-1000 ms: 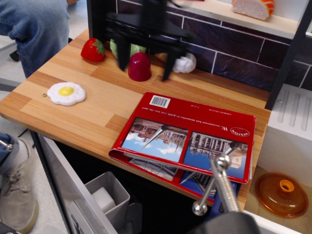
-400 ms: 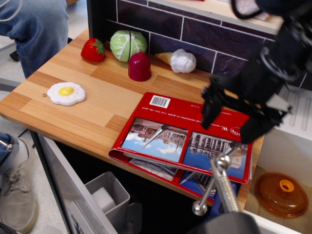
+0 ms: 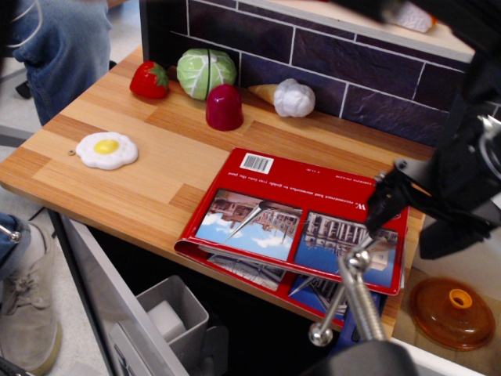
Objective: Open book
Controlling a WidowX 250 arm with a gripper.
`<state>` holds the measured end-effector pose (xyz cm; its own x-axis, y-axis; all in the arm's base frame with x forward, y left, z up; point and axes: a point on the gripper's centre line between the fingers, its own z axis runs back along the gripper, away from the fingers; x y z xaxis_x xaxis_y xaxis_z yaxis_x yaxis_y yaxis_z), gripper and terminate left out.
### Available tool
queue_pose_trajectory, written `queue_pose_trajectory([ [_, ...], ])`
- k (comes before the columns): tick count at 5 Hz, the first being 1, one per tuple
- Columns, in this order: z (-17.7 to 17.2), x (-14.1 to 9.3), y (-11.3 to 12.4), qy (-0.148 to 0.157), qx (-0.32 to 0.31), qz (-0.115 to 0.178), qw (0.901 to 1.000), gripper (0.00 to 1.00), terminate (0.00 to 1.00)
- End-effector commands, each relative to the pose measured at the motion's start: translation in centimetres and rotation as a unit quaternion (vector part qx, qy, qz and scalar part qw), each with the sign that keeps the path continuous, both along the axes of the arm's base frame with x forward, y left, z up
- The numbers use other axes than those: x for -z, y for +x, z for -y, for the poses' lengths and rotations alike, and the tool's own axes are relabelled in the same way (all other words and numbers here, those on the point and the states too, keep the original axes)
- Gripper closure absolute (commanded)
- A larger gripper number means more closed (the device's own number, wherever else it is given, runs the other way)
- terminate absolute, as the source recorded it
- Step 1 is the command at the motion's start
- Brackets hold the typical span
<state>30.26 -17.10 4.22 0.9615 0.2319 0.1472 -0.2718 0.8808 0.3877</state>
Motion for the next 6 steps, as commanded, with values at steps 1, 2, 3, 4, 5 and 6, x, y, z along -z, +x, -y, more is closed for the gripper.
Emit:
queue_pose_trajectory([
  [1, -0.6, 0.3, 1.5, 0.043, 0.009, 0.003, 0.9990, 0.00, 0.00],
  [2, -3.2, 0.2, 0.0, 0.067, 0.024, -0.006, 0.9974, 0.00, 0.00],
  [3, -5.9, -0.8, -1.1, 0.082, 0.027, -0.037, 0.9956, 0.00, 0.00],
  [4, -9.1, -0.8, -3.0, 0.100, 0.035, -0.045, 0.9933, 0.00, 0.00],
  [5, -12.1, -4.0, -3.3, 0.062, 0.032, -0.064, 0.9955, 0.00, 0.00],
  [6, -15.8, -7.5, -3.6, 0.015, 0.025, -0.075, 0.9967, 0.00, 0.00],
])
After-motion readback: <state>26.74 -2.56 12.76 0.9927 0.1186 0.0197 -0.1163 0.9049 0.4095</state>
